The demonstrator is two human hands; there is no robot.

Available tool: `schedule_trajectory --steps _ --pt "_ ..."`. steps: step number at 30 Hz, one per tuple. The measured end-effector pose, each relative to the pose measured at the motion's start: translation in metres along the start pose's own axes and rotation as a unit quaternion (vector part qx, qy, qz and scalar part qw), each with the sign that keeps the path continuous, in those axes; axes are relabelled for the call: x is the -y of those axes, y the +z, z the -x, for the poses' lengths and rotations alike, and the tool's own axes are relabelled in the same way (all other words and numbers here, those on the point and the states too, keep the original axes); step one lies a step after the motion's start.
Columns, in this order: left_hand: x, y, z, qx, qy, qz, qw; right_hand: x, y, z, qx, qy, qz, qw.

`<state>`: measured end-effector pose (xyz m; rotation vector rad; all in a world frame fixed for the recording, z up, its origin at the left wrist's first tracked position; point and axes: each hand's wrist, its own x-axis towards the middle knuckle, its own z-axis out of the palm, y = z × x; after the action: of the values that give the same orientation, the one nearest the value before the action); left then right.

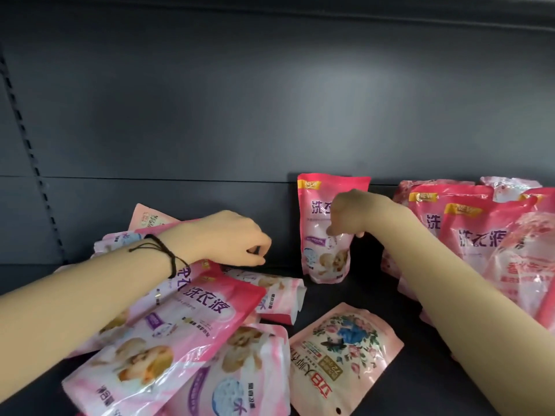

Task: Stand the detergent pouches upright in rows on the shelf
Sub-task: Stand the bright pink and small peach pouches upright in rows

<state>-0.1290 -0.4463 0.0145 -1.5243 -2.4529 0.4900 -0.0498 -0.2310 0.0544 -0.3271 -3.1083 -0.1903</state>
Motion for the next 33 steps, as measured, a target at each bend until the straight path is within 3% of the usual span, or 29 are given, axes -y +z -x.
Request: schedule_trajectory --steps 4,12,18,23,25,27,29,31,33 --pt "0.004 0.014 0.024 -0.011 0.009 -0.007 1.0 0.032 0.009 0.012 0.025 -0.084 0.063 0.994" --pt "0.021 0.041 0.084 -0.046 -0.04 0.098 0.993 0.089 0.025 0.056 -0.006 -0.282 -0.015 0.959" --pt "0.028 0.066 0.107 -0.018 -0.101 0.138 0.985 0.115 0.055 0.036 0.015 -0.185 0.008 0.983" --pt "0.019 0.075 0.107 -0.027 -0.161 0.207 0.965 0.124 0.064 0.011 0.09 -0.151 -0.177 0.968" --pt "0.016 0.078 0.107 -0.05 -0.182 0.252 0.949 0.123 0.063 0.013 0.074 -0.141 -0.241 0.957" --pt "0.015 0.078 0.106 -0.082 -0.209 0.343 0.912 0.126 0.059 0.019 0.015 -0.148 -0.28 0.948" --pt "0.015 0.075 0.104 -0.126 -0.222 0.478 0.84 0.129 0.052 0.026 -0.053 -0.169 -0.288 0.941" --pt "0.015 0.069 0.105 -0.163 -0.233 0.612 0.738 0.132 0.04 0.034 -0.107 -0.188 -0.322 0.922" --pt "0.016 0.064 0.107 -0.18 -0.243 0.733 0.609 0.132 0.026 0.042 -0.139 -0.205 -0.37 0.895"
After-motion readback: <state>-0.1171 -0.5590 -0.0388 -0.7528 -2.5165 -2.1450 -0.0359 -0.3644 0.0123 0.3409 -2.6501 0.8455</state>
